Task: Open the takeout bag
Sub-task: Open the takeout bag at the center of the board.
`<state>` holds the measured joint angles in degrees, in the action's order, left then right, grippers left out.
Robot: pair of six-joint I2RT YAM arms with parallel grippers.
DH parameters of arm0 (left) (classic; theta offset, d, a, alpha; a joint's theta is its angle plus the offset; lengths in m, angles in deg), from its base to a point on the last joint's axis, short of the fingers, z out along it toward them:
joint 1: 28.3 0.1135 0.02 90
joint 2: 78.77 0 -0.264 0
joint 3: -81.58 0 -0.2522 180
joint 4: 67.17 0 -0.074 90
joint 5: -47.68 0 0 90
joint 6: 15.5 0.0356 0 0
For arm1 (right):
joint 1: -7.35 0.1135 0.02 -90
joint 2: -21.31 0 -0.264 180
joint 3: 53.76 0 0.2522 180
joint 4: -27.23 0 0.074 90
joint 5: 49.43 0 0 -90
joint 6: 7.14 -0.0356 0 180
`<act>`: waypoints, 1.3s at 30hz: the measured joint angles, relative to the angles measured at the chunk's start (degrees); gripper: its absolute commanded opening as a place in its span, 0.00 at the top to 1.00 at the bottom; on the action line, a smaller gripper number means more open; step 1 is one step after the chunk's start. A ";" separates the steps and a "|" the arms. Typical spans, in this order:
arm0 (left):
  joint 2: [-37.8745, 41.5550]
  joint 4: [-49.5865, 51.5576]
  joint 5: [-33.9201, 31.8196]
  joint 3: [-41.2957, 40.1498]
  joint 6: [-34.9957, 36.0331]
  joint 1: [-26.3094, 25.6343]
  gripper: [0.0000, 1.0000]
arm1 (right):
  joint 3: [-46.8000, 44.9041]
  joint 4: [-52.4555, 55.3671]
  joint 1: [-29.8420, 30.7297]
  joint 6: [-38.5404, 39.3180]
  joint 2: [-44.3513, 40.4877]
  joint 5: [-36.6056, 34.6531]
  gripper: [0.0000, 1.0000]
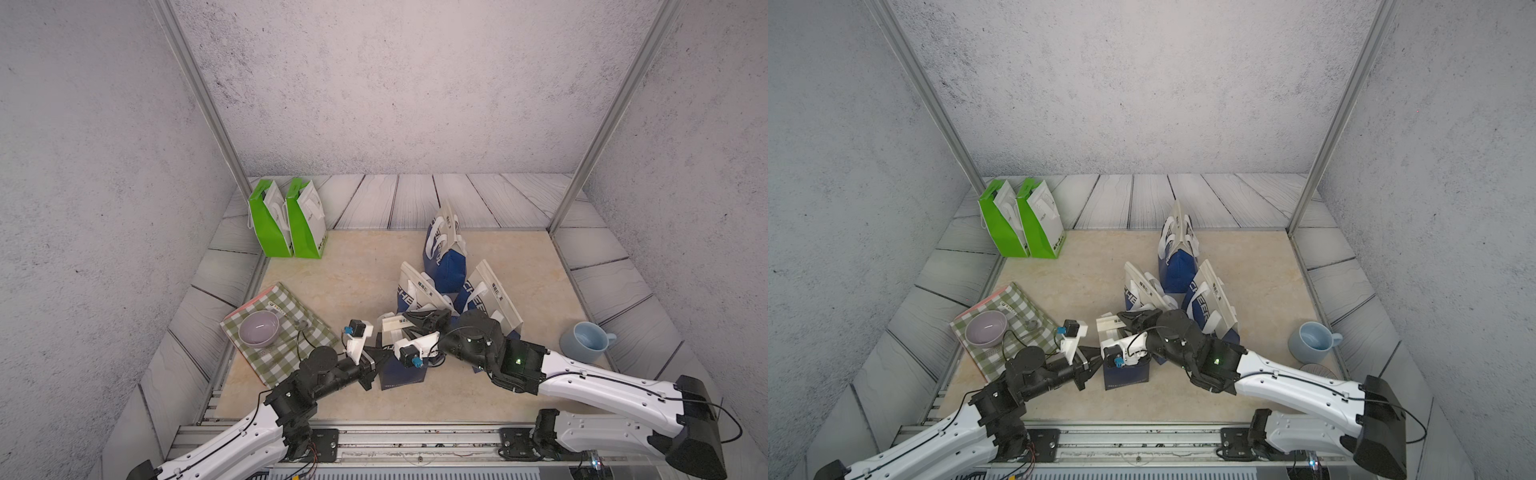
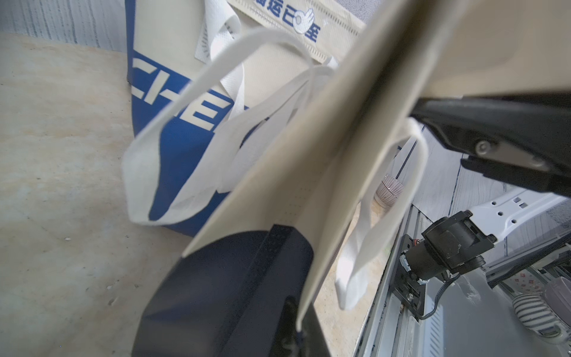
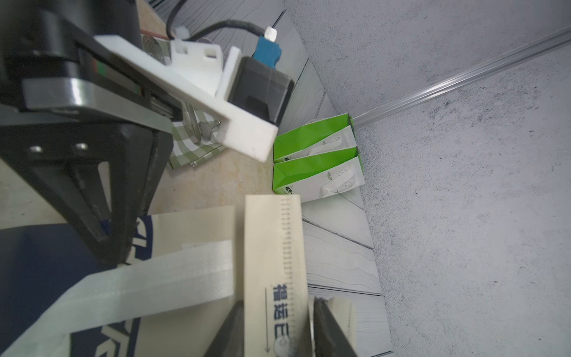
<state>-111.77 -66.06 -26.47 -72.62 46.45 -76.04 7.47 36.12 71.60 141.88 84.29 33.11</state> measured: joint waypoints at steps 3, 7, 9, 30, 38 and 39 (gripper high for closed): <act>0.00 0.00 0.00 0.00 0.00 0.00 1.00 | -1.70 -1.73 0.15 1.11 -1.40 -0.68 0.59; 0.02 0.00 0.00 0.00 -0.02 0.00 1.00 | -3.67 -3.52 0.35 1.99 -3.28 -1.29 0.60; 0.04 0.00 0.00 0.00 -0.02 -0.02 1.00 | -3.82 -3.58 0.46 2.23 -3.82 -1.27 0.62; -0.17 -0.17 -0.22 0.00 -0.28 0.00 1.00 | -3.82 -2.54 0.48 4.22 -0.72 -1.33 0.63; -0.17 -0.39 -0.39 0.00 -0.33 0.00 1.00 | -3.82 -6.05 0.57 5.03 0.74 -3.67 0.66; -0.17 -0.39 -0.46 0.00 -0.33 0.00 1.00 | -3.82 -6.67 0.57 5.22 0.92 -4.17 0.66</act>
<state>-111.94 -66.45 -26.92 -72.62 46.12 -76.04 3.64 29.46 72.17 147.11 85.21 28.93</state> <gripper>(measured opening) 0.048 0.346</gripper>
